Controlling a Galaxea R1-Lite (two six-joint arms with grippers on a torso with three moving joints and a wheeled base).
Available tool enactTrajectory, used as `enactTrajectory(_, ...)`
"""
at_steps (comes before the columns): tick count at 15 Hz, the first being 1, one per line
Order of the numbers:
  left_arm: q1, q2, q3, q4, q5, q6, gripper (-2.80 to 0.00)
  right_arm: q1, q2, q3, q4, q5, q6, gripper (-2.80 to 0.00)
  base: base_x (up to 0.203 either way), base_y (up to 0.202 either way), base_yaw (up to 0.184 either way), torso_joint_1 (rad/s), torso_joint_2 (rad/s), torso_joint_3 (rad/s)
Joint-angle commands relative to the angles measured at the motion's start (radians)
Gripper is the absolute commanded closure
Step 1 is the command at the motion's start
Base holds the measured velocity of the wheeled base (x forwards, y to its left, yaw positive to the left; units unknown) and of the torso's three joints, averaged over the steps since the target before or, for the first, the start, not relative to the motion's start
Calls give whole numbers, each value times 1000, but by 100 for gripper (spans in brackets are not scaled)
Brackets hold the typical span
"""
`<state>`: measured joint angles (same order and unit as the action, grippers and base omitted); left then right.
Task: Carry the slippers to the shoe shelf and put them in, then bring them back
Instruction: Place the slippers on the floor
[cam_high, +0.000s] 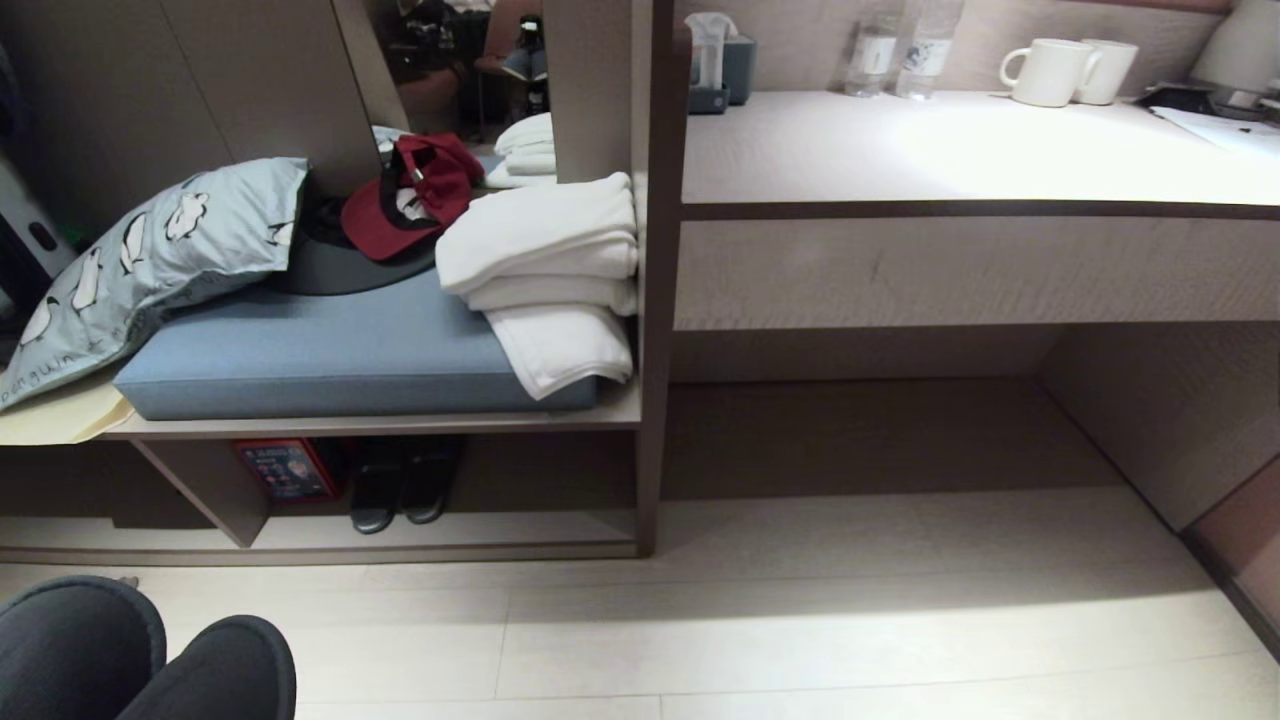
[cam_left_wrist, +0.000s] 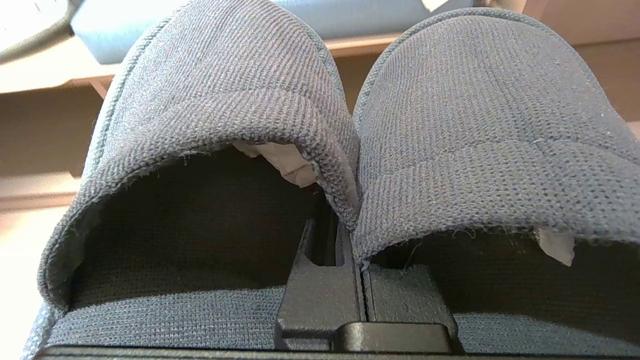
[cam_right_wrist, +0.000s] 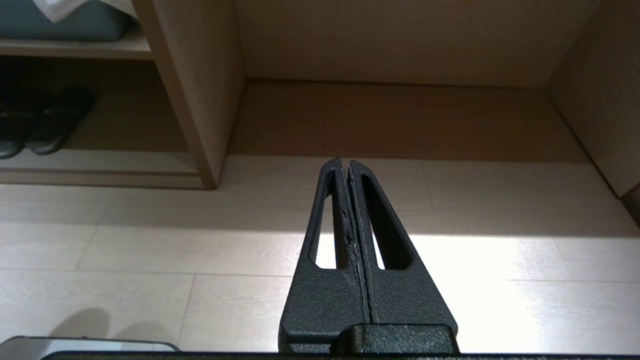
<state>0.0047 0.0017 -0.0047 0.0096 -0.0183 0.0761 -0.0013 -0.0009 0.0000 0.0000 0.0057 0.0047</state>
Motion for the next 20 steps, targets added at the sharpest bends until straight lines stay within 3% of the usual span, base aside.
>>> enactTrajectory(1,0,1,2,-2,0,2,0,1,-1,0,0,0,0,0,0,0,0,7,4,193)
enactTrajectory(15,0,0,3,-6,1,-1,0,0,-1,0,0,0,0,0,0,0,0,4,2,200)
enactTrajectory(20,0,0,3,-11,11,-50,0,1,-1,0,0,0,0,0,0,0,0,3,2,52)
